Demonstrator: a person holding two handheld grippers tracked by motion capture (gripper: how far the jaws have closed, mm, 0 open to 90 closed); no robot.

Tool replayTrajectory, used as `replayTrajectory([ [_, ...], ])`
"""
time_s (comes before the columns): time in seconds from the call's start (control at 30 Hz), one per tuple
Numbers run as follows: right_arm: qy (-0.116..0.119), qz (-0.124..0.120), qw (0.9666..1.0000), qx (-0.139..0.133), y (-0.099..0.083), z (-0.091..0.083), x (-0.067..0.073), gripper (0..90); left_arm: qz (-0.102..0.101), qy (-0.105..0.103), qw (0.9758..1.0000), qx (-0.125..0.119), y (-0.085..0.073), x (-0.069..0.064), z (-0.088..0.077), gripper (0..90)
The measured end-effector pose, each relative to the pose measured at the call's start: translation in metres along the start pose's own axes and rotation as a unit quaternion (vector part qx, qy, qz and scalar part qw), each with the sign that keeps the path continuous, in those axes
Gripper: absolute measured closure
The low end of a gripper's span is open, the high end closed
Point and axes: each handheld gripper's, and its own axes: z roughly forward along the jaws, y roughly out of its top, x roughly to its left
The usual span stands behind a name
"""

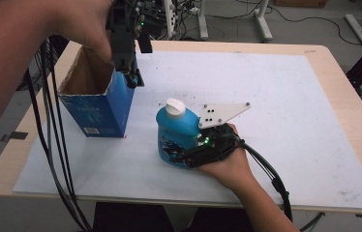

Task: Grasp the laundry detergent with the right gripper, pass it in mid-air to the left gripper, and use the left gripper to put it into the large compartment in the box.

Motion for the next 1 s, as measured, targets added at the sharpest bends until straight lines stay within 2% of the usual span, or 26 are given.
replayTrajectory([
  [0.47,-0.003,-0.004,1.0000,-0.006,-0.0004,0.0005,0.0007,41.1,0.000,-0.002,1.0000,0.002,0.0006,0.0011,0.0014,1.8],
  [0.77,-0.020,-0.019,0.9995,-0.013,-0.0009,-0.0002,0.0047,45.4,0.002,-0.004,1.0000,0.003,0.0024,0.0005,0.0022,1.8],
  [1.0,-0.016,-0.016,0.9996,-0.016,-0.0003,-0.0026,0.0026,46.5,0.006,-0.006,0.9999,-0.006,0.0047,-0.0019,-0.0002,1.8],
])
